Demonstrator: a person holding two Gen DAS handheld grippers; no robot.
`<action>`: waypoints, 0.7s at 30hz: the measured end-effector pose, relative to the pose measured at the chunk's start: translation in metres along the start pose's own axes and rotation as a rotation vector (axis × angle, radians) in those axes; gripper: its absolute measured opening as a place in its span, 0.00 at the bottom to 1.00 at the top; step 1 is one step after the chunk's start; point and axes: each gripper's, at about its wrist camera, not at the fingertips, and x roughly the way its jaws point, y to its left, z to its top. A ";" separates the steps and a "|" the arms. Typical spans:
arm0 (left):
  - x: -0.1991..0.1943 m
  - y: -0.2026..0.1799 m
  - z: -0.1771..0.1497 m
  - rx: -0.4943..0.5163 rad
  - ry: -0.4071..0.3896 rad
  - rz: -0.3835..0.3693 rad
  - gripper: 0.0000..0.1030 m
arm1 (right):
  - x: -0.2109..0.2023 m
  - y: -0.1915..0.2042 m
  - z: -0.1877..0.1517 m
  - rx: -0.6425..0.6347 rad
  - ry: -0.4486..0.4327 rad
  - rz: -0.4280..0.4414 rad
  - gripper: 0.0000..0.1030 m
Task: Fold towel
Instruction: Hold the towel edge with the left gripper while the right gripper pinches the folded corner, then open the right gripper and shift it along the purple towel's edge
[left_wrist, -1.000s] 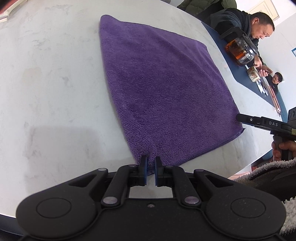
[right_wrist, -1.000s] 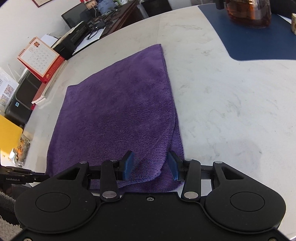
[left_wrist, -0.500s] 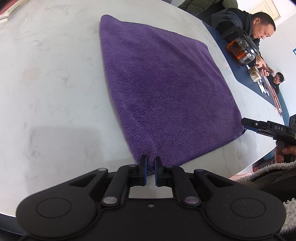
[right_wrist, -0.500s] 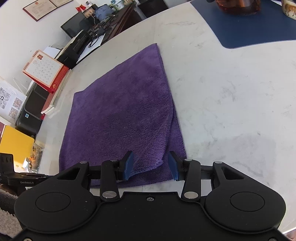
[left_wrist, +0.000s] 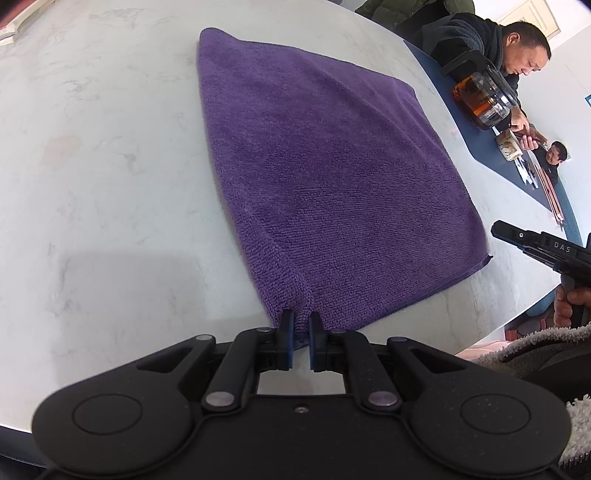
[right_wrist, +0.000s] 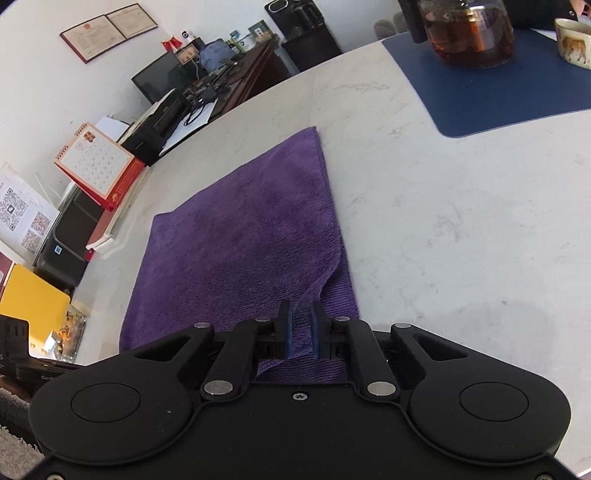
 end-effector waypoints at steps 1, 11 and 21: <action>0.000 0.000 0.000 0.001 0.000 0.000 0.05 | -0.003 -0.002 0.000 0.003 -0.008 -0.014 0.09; 0.001 0.002 0.000 -0.006 -0.001 -0.004 0.05 | 0.009 0.027 -0.003 -0.236 0.032 -0.054 0.09; -0.003 0.003 -0.005 -0.023 -0.016 -0.003 0.14 | 0.020 0.033 -0.020 -0.357 0.129 -0.109 0.08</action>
